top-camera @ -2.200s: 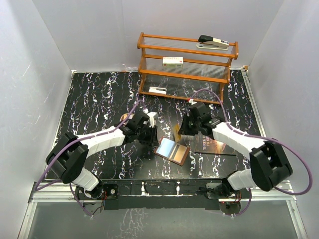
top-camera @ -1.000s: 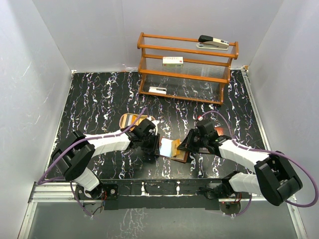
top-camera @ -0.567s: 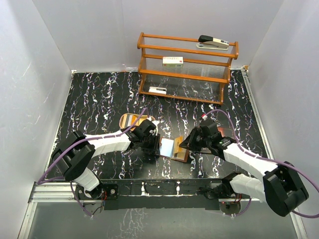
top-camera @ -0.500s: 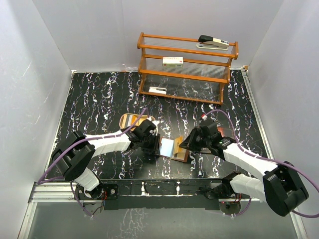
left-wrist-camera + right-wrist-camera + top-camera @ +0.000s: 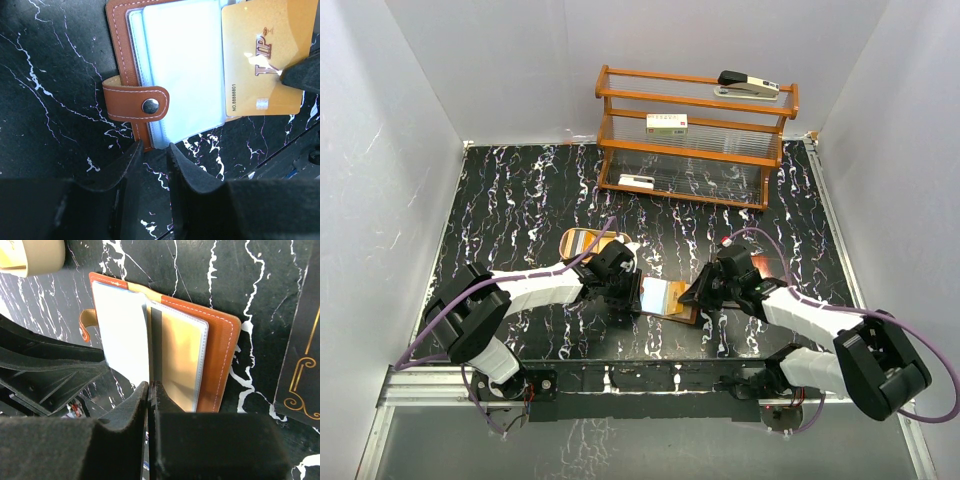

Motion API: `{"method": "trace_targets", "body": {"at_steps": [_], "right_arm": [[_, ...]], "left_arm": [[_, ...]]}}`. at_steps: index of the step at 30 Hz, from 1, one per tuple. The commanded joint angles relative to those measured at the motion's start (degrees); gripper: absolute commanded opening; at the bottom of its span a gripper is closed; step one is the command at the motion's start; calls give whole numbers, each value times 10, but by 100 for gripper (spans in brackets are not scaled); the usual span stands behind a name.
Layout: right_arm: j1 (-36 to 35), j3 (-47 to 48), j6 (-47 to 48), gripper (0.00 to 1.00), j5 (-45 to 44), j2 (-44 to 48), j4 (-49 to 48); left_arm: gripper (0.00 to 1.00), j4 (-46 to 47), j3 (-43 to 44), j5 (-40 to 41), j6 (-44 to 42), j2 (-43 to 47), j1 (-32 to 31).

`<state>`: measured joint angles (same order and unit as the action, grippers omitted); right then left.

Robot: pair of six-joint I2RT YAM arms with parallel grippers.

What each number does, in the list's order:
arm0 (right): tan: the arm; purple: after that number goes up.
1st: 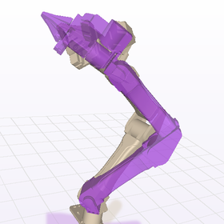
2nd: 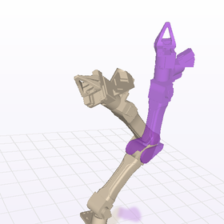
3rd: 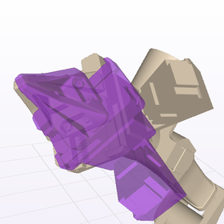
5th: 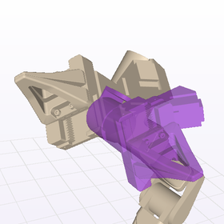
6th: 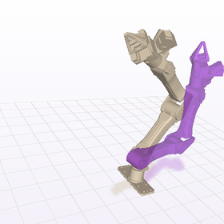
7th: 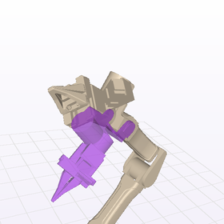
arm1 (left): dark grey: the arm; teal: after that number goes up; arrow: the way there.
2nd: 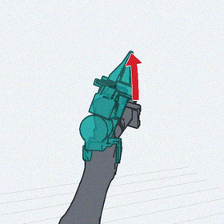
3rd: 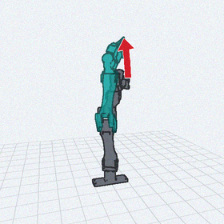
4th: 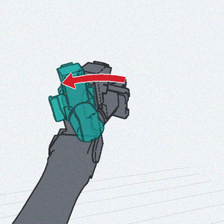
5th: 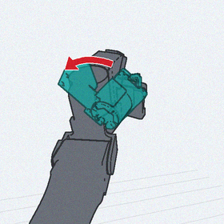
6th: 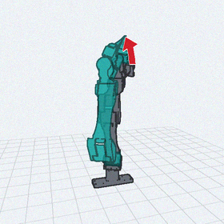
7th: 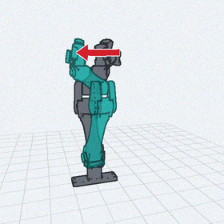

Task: Put the credit cards into the card holder
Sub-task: Insert the credit card into the card holder.

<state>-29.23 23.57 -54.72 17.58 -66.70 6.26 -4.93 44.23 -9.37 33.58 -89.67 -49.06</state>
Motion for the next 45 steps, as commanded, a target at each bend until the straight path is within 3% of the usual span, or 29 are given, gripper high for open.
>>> {"method": "trace_targets", "body": {"at_steps": [1,13,30,45], "right_arm": [[-2,-12,-2,0,26,-11,-54],[-2,-17,17,0,44,-29,-79],[-1,-1,29,0,-38,-63,-85],[-2,-13,20,3,-25,-94,-118]], "left_arm": [[25,-24,-1,7,-1,-18,-10],[25,-29,-2,12,-3,-17,-11],[25,-21,-15,6,9,-20,-16],[25,-1,-7,-14,22,-28,-28]]}}
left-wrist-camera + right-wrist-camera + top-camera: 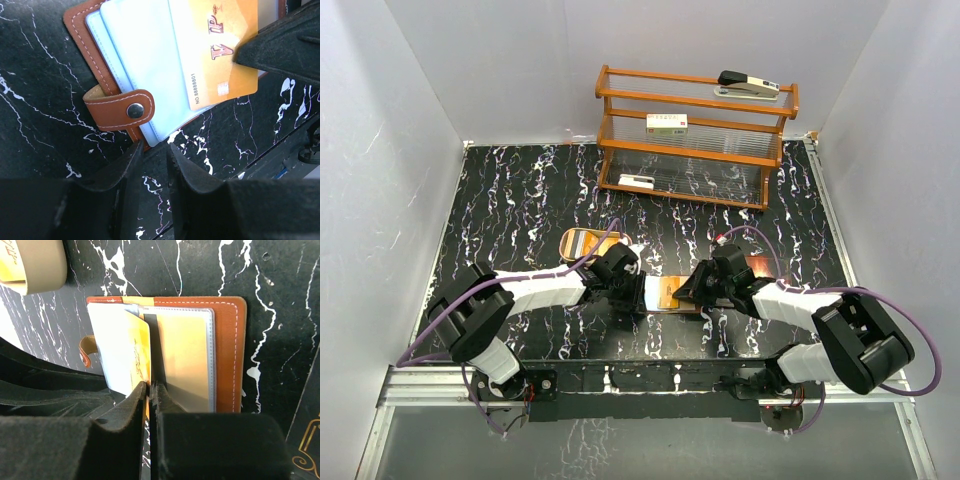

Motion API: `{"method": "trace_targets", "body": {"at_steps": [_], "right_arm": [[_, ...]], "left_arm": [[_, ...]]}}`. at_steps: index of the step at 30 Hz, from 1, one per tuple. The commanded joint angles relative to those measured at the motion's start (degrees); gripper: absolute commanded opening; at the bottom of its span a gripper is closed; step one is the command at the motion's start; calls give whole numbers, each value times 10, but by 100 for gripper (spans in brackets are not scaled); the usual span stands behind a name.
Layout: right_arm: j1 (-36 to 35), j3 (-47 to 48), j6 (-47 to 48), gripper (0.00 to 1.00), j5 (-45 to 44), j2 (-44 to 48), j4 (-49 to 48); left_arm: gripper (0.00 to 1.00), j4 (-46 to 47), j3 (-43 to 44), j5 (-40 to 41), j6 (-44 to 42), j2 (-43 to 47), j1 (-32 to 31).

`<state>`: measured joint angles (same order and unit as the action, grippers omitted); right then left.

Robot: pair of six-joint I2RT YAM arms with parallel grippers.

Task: Put the credit cards into the card holder
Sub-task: Insert the credit card into the card holder.

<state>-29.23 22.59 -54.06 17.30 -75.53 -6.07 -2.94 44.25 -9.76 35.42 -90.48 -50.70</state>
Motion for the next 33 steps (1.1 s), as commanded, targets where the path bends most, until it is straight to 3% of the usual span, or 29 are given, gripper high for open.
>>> {"method": "trace_targets", "body": {"at_steps": [1,7,13,26,33], "right_arm": [[-1,1,21,6,-18,-8,9],[-2,68,77,25,-77,0,156],[-2,102,88,35,-105,24,212],[-9,88,85,35,-32,-20,117],[-35,102,87,30,-16,-43,89]], "left_arm": [[25,-21,-7,-10,4,-20,-11],[27,-29,-6,12,7,2,-12],[32,-43,0,48,6,28,-12],[31,-16,-9,50,-9,13,-12],[22,-17,-4,53,-22,3,-12]]}}
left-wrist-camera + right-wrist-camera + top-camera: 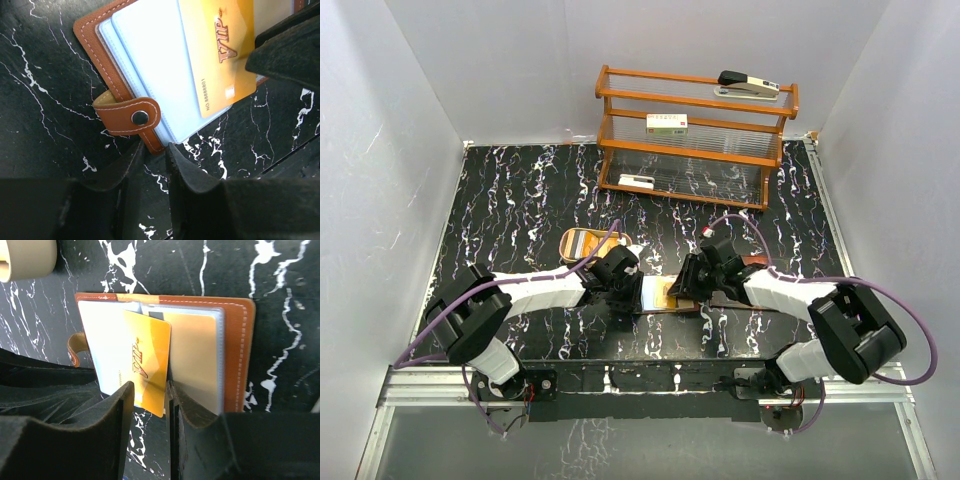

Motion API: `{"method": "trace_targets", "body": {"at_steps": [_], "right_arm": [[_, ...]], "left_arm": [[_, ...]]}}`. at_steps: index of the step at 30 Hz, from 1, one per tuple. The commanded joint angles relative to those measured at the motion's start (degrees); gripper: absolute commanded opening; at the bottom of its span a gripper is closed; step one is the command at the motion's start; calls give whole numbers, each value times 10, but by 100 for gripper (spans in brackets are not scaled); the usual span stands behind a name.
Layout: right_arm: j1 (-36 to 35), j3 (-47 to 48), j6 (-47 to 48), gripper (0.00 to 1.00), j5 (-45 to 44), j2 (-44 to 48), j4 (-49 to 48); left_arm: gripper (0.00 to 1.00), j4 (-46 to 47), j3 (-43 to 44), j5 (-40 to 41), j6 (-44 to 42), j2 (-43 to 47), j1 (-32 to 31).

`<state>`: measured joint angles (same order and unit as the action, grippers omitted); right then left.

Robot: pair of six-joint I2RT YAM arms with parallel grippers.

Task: Put the credit cards into the card holder
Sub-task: Insert the credit card into the card holder.

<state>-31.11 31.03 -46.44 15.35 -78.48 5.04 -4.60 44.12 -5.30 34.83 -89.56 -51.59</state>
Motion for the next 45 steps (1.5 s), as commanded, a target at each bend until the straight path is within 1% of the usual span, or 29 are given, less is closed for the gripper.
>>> {"method": "trace_targets", "body": {"at_steps": [1,9,12,14,15,17,21,28,30,35,36,39,42,43,45], "right_arm": [[-21,19,12,29,3,-16,-24],[-60,33,23,21,3,-46,-49],[-68,51,39,19,-22,-56,-25],[-68,58,44,19,-45,-44,-6],[-68,62,46,20,-58,-35,4],[-68,72,50,27,-80,-19,20],[-68,92,59,34,-85,-22,29],[-68,100,70,36,-76,-65,19],[-69,101,79,33,-72,-71,9],[-75,74,96,17,-35,-64,-45],[-75,64,98,14,-15,-59,-63],[-77,45,89,8,6,-52,-82],[-84,36,87,7,2,-48,-76],[-85,37,85,8,2,-49,-68],[-87,50,80,14,-5,-49,-33]], "left_arm": [[22,-2,-3,9,-17,-8,-3],[21,-3,-8,21,-20,0,-3],[21,-10,-8,27,-24,2,-3],[21,-16,-9,33,-24,6,-3],[21,-16,-12,35,-24,10,-3],[21,-13,-17,38,-24,15,-3],[21,-12,-18,42,-22,14,-3],[21,-17,-13,44,-27,5,-3],[21,-22,-9,46,-30,-1,-3],[21,-5,-16,37,-25,-7,-3],[21,-8,-11,36,-26,-9,-3],[21,-29,10,37,-28,-14,-3],[21,-49,19,47,-29,-9,-3],[22,-58,21,55,-30,-6,-3],[22,-80,27,71,-34,1,-3]]}}
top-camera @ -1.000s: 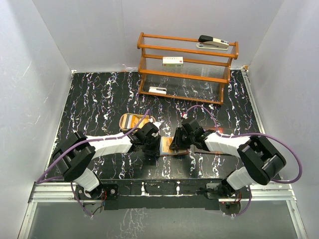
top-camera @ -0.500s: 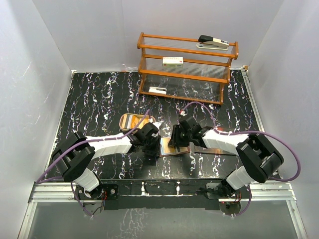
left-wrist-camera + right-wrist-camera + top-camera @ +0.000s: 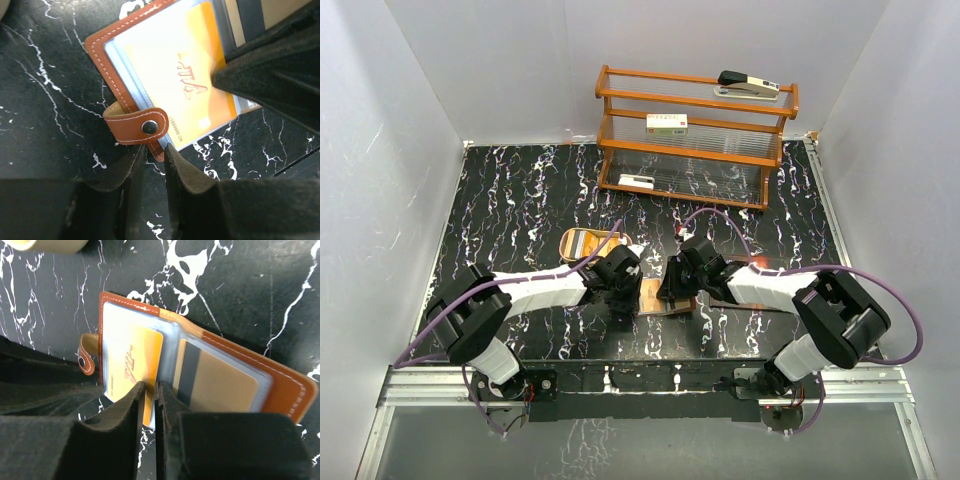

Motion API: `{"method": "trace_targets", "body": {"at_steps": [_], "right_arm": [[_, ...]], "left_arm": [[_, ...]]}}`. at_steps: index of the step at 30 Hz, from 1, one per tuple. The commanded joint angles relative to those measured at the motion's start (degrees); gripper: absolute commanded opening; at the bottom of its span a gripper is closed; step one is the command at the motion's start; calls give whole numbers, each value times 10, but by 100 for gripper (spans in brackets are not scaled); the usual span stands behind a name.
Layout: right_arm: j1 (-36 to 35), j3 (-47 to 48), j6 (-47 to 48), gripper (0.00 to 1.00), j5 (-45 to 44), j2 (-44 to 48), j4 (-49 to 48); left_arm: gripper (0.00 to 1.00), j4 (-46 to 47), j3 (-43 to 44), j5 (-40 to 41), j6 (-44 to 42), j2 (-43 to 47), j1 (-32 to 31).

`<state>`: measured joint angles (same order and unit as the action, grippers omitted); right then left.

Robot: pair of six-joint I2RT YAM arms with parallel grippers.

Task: Put the credit cards into the card holder
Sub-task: Insert the credit card into the card holder, then turn over the card slot in the card holder.

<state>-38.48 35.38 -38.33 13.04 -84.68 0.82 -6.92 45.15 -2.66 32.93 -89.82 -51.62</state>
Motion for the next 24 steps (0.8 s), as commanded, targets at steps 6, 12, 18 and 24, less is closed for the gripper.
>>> {"method": "trace_targets", "body": {"at_steps": [6,12,18,24], "right_arm": [[-17,68,-4,25,-57,72,150],[-17,66,-24,14,-79,105,148],[-16,64,-35,9,-49,52,111],[-17,52,-37,6,-48,2,89]], "left_arm": [[24,-98,31,75,-7,48,-2],[38,-47,44,5,33,67,-2],[43,8,43,-16,61,59,-2],[50,37,16,11,93,71,-2]]}}
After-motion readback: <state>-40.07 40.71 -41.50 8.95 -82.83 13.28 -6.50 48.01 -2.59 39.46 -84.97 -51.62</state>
